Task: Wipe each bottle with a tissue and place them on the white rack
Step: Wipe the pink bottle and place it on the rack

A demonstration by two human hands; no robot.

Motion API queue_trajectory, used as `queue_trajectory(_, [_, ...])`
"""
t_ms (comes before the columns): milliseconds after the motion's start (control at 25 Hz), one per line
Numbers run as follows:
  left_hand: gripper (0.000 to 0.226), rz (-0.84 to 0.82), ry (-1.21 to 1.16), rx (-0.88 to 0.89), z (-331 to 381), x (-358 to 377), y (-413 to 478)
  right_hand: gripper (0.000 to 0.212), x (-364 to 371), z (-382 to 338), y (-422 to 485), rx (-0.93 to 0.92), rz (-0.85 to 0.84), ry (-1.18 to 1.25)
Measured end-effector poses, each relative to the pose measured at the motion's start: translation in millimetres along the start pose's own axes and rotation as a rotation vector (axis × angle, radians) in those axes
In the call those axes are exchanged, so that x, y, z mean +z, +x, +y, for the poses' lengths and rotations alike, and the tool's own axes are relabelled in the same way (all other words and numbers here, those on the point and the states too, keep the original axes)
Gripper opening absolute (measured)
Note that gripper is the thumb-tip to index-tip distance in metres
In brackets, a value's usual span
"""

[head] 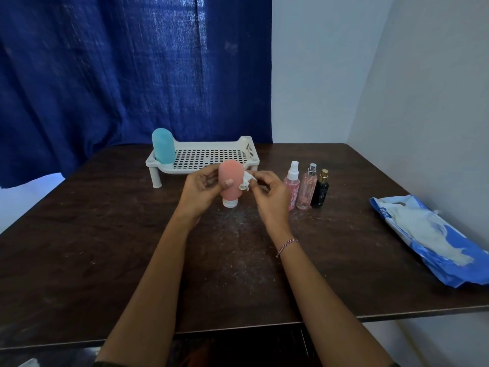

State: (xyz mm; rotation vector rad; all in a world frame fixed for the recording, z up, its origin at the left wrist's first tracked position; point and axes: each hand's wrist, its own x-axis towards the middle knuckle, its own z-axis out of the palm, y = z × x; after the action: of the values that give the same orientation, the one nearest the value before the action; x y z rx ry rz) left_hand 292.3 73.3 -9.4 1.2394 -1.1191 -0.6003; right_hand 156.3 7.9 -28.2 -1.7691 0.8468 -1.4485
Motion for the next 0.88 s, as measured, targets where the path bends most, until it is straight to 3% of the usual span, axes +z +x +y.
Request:
queue_trajectory(200, [0.041, 0.069, -0.130, -0.025, -2.8, -1.8, 1.5, 0.018, 1.8, 2.4, -4.5, -0.010, -0.067, 0.030])
queue_trajectory(320, [0.047, 0.136, -0.169, -0.040, -4.9, -4.6, 3.0, 0.019, 2.5, 5.7, -6.0, 0.011, -0.135, -0.080])
queue_trajectory(480, [0.051, 0.224, -0.140, -0.025, -4.6, -4.2, 4.2, 0.023, 3.9, 5.3, -7.3, 0.096, -0.258, -0.125])
queue_trajectory(600, [0.050, 0.246, -0.139, 0.000, -6.2, -5.1, 5.2, 0.024, 3.7, 4.1, -8.3, 0.168, -0.261, -0.081])
queue_trajectory(760, [0.051, 0.261, -0.108, 0.005, -10.2, -6.3, 6.8, 0.021, 2.4, 7.3, -9.6, -0.021, -0.173, -0.378])
queue_trajectory(880, [0.053, 0.282, -0.070, -0.008, -12.5, -6.9, 8.2, 0.030, 1.0, 6.2, -10.5, -0.108, -0.216, -0.590])
